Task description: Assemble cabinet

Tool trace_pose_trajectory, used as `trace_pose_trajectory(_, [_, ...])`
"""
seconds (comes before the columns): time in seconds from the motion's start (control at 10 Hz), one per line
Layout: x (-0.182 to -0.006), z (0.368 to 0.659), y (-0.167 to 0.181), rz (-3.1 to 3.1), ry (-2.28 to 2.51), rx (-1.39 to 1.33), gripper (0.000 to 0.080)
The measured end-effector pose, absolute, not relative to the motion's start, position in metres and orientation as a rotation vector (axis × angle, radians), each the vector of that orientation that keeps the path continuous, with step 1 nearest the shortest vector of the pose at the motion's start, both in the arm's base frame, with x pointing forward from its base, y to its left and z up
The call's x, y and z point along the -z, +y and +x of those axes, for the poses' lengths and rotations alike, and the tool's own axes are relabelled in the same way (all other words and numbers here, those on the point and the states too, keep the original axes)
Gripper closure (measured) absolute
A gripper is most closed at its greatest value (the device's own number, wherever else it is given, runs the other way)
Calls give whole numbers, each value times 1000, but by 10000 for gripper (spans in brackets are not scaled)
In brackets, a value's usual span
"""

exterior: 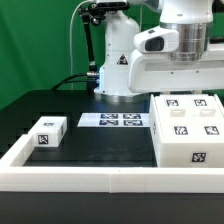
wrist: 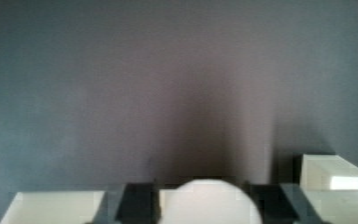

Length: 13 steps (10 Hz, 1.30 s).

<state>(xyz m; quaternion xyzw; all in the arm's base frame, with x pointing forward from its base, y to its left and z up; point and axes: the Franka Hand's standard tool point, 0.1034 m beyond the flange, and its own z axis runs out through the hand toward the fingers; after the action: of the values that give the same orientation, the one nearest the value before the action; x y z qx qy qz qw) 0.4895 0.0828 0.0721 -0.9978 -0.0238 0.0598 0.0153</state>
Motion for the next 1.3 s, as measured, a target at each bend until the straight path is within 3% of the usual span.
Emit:
trace_pose_trajectory(0.3, [-97, 484, 85, -3086, -54, -480, 574])
trace_pose_trajectory(0.6, [-92, 484, 85, -3087, -55, -475, 574])
trace_pose_trajectory(0.7, [-83, 479, 85, -3083, -53, -512, 574])
trace_pose_trajectory(0.9, [-88, 468, 87, -3065, -44, -661, 574])
trace_pose_trajectory(1.1, [-110, 481, 83, -3039, -55, -757, 574])
trace_pose_trajectory(1.3, [-105, 478, 84, -3042, -59, -752, 574])
